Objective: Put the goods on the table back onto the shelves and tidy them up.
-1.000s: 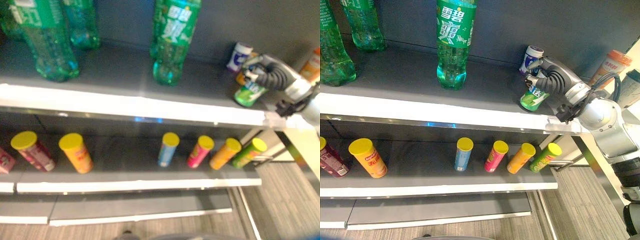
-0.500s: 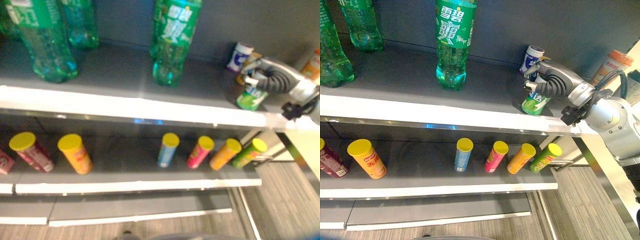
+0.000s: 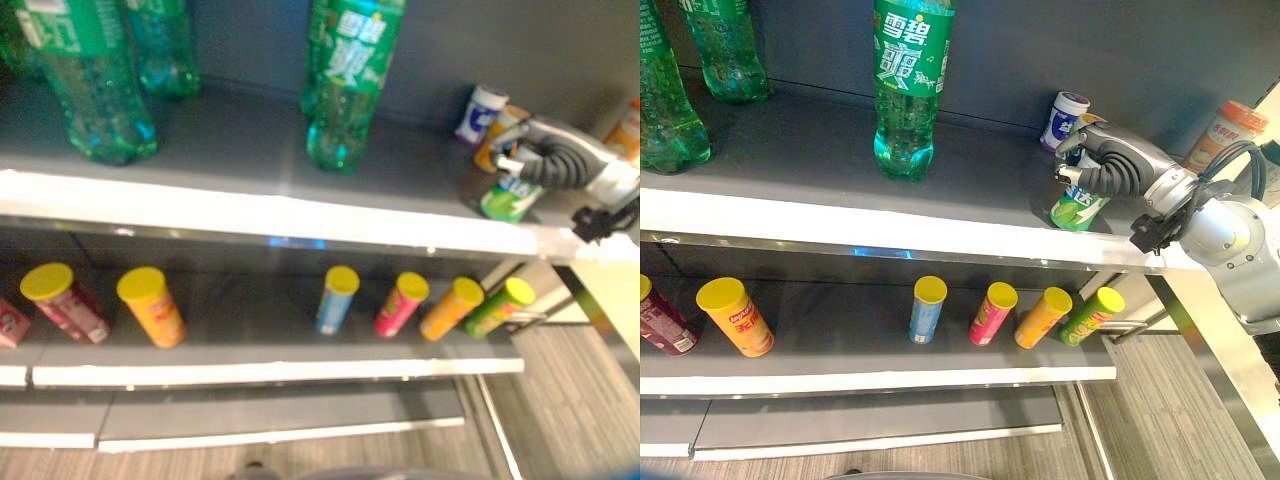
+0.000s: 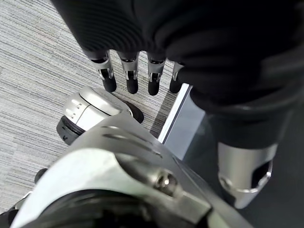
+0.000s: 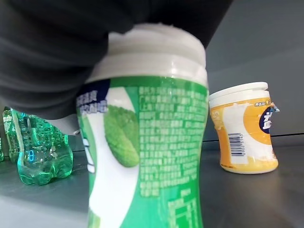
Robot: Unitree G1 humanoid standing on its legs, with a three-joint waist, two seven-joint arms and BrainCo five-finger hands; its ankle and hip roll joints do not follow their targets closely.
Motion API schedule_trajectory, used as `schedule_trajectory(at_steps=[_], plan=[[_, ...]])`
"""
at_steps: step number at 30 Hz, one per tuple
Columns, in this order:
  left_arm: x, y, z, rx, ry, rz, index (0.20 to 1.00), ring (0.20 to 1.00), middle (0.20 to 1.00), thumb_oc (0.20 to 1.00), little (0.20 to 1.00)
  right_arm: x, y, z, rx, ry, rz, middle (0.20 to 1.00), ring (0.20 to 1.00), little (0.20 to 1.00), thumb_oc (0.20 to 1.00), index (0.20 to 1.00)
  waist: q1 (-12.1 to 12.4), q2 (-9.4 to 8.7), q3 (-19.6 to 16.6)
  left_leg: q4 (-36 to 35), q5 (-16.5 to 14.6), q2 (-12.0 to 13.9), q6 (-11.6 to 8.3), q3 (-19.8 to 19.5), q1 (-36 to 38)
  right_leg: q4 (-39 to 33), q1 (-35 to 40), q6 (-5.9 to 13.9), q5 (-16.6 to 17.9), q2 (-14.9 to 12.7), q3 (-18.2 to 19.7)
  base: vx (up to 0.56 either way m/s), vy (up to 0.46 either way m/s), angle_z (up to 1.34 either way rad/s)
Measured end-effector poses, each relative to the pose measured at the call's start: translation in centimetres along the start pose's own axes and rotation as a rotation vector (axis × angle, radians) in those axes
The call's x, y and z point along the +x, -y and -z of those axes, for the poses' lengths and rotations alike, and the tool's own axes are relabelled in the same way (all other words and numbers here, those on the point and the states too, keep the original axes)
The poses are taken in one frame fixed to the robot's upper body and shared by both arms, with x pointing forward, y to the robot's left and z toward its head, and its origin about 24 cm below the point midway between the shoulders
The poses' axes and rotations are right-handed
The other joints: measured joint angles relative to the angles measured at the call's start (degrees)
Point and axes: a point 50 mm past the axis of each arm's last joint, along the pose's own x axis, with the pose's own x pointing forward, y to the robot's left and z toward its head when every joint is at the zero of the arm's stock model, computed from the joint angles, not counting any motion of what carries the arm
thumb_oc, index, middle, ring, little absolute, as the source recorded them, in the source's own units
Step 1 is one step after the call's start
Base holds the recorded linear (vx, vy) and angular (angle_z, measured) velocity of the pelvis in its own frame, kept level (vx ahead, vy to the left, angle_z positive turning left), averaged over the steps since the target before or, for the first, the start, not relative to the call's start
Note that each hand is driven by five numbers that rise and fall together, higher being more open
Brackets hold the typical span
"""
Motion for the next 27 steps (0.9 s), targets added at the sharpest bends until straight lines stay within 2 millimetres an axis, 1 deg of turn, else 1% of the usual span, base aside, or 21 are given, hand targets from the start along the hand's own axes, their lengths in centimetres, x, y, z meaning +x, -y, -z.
schedule_trajectory(at_steps=[16, 17, 18, 19, 22, 27], plan=[[-0.02, -0.13, -0.06, 0.002, 0.003, -0.002, 1.000, 1.000, 1.000, 1.000, 1.000, -0.15, -0.07, 0.11, 0.002, -0.005, -0.001, 0.200, 0.200, 0.200, 0.200, 0.200, 0.0, -0.11, -0.1, 0.0, 0.0, 0.0, 0.00, -0.1, 0.0, 0.0, 0.0, 0.00, 0.0, 0.0, -0.1, 0.00, 0.000, 0.00], [-0.02, -0.15, -0.08, 0.002, 0.004, -0.002, 1.000, 1.000, 1.000, 1.000, 1.000, -0.16, -0.09, 0.12, 0.003, -0.006, -0.002, 0.460, 0.460, 0.460, 0.460, 0.460, 0.0, -0.11, -0.1, 0.0, 0.0, 0.0, 0.00, -0.1, 0.0, 0.0, 0.0, 0.00, 0.0, 0.0, -0.1, 0.00, 0.000, 0.00], [-0.02, -0.17, -0.09, 0.003, 0.004, -0.003, 1.000, 1.000, 1.000, 1.000, 1.000, -0.16, -0.09, 0.13, 0.003, -0.006, -0.002, 0.564, 0.564, 0.564, 0.564, 0.564, 0.0, -0.11, -0.1, 0.0, 0.0, 0.0, 0.00, -0.1, 0.0, 0.0, 0.0, 0.00, 0.0, 0.0, -0.1, 0.00, 0.000, 0.00], [-0.03, -0.19, -0.10, 0.003, 0.004, -0.003, 1.000, 1.000, 1.000, 1.000, 1.000, -0.20, -0.09, 0.14, 0.003, -0.007, -0.002, 1.000, 1.000, 1.000, 1.000, 1.000, 0.0, -0.11, -0.1, 0.0, 0.0, 0.0, 0.00, -0.1, 0.0, 0.0, 0.0, 0.00, 0.0, 0.0, -0.1, 0.00, 0.000, 0.00], [-0.03, -0.21, -0.10, 0.003, 0.004, -0.003, 1.000, 1.000, 1.000, 1.000, 1.000, -0.34, -0.41, 0.30, 0.009, -0.014, -0.015, 1.000, 1.000, 1.000, 1.000, 1.000, 0.0, -0.09, -0.1, 0.0, 0.0, 0.0, -0.01, -0.1, 0.0, 0.0, 0.0, 0.00, 0.0, 0.0, -0.1, 0.00, 0.000, 0.00], [-0.03, -0.20, -0.09, 0.004, 0.004, -0.003, 1.000, 1.000, 1.000, 1.000, 1.000, -0.64, -0.27, 0.44, 0.009, -0.024, -0.005, 1.000, 1.000, 1.000, 1.000, 1.000, 0.0, -0.03, 0.0, 0.0, 0.0, 0.0, -0.04, -0.2, 0.0, 0.0, 0.0, 0.00, 0.0, 0.0, -0.1, 0.00, 0.000, 0.00]])
